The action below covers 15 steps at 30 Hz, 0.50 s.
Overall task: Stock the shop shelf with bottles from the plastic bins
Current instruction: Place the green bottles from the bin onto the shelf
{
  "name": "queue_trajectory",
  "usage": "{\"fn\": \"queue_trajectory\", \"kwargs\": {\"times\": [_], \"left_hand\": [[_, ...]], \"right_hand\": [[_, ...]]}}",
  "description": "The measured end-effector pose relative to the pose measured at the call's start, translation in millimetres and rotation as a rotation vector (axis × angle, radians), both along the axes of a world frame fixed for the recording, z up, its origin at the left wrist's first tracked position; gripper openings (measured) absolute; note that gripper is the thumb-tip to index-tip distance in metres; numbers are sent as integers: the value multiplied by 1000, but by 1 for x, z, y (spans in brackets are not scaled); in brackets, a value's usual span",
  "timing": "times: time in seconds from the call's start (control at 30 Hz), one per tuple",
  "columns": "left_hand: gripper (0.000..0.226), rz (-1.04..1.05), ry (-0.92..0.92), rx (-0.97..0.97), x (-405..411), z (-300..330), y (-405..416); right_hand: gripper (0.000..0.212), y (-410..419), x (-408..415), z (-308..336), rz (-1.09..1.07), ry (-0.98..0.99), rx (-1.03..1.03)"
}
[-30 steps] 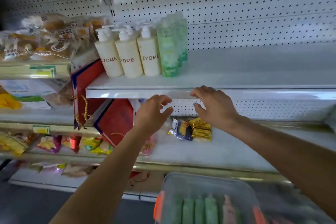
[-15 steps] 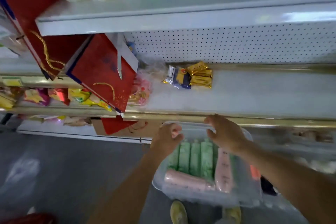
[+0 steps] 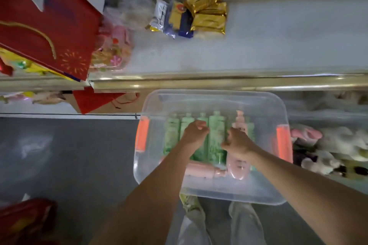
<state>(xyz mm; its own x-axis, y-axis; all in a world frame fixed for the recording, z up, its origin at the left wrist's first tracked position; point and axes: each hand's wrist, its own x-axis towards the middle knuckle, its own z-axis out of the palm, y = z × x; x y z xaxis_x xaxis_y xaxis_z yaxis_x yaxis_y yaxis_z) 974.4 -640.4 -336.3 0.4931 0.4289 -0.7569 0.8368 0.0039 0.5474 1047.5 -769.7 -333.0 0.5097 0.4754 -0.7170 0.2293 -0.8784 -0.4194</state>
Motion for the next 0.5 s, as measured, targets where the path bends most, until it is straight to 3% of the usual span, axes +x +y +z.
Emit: {"fn": "queue_trajectory", "kwargs": {"times": [0.17,0.3,0.43,0.5], "left_hand": [[41,90,51,-77,29,-33,-2],[26,166,61,-128,42,-44,-1],[22,257,32,-230,43,-44,2],[35,230,27,-253,40,-45,2]], "right_hand": [[29,24,0,-31,-183,41,15],[39,37,3,-41,-267,30,-86],[32,41,-2,-51,-453,90,-59],[30,39,-1,-53,-548,116,-36]]}}
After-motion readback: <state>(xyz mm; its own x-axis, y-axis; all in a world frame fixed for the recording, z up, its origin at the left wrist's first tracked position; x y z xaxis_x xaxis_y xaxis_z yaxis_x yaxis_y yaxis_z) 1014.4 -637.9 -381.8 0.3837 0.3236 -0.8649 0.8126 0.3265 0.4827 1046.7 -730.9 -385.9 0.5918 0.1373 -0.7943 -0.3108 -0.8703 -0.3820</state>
